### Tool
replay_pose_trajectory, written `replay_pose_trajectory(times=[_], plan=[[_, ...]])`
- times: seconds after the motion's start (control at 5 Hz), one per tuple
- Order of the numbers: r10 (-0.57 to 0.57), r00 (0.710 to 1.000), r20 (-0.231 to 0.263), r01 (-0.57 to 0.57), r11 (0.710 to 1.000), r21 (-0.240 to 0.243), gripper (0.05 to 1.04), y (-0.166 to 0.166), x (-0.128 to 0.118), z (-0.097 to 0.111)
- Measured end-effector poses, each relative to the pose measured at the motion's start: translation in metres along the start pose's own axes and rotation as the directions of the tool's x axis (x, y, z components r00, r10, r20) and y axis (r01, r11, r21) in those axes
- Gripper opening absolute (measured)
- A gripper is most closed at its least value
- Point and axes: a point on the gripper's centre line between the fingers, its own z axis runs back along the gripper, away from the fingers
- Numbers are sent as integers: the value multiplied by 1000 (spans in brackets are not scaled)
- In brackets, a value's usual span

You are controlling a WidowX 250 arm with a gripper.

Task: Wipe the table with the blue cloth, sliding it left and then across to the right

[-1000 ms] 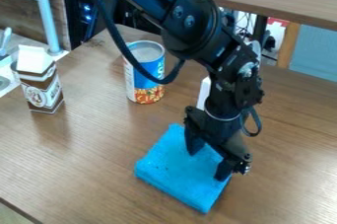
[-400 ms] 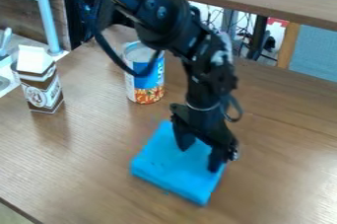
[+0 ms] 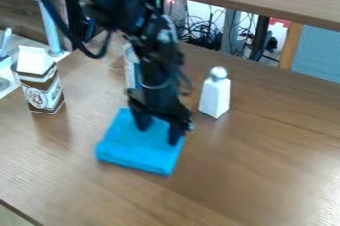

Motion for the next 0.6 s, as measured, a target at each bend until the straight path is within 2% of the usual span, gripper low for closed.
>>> replay_pose_trajectory(times=[0.4, 0.6], plan=[[115, 993, -17, -114, 992, 60, 1001, 58, -2, -3], [119, 993, -15, -118, 991, 62, 1001, 62, -2, -3]])
